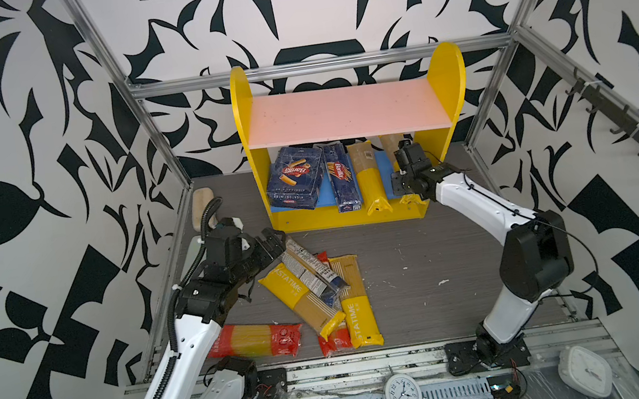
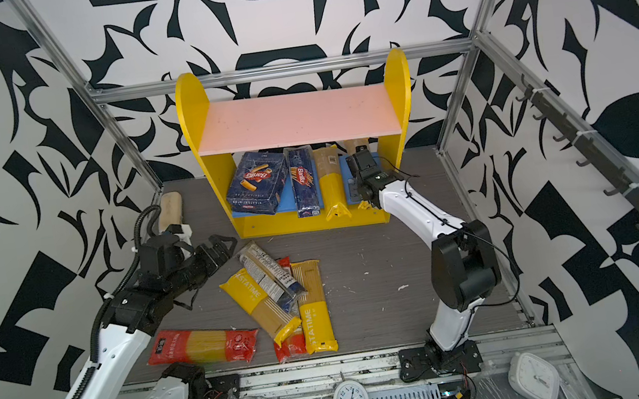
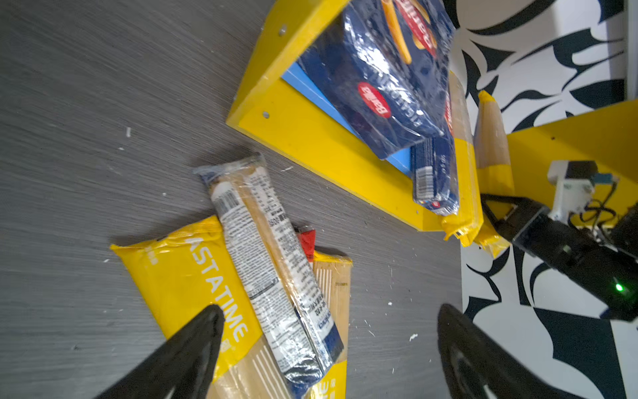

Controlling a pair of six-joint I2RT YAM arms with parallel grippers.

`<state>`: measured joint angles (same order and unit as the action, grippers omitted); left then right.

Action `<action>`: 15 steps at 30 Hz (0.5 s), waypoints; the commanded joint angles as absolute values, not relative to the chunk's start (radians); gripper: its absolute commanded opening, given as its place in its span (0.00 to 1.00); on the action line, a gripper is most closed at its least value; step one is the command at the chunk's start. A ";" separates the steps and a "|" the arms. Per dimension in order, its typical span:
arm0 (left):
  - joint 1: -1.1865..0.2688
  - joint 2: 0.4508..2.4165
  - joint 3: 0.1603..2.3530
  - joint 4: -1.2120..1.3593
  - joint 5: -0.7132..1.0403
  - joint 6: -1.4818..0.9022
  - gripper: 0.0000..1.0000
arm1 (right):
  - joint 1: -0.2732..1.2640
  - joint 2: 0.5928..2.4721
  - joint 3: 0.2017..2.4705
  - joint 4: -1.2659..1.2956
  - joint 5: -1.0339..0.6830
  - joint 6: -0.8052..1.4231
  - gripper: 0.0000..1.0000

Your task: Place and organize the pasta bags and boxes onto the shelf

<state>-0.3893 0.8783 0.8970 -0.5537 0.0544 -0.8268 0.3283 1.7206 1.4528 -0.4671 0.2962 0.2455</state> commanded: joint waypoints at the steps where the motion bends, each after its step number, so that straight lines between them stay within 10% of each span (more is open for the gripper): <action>1: -0.474 0.923 0.956 -0.527 -0.007 -0.841 0.99 | 0.320 1.689 1.549 -0.328 0.323 0.256 0.00; 8: -0.631 1.063 1.056 -0.501 -0.045 -0.799 0.99 | 0.304 1.720 1.556 -0.336 0.283 0.270 0.02; 15: -0.739 1.182 1.151 -0.498 -0.072 -0.752 0.99 | 0.299 1.729 1.556 -0.363 0.250 0.291 0.38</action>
<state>-0.7170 1.1622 1.1099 -0.5121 -0.0425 -0.7837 0.3027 1.7573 1.4940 -0.4633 0.2516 0.2668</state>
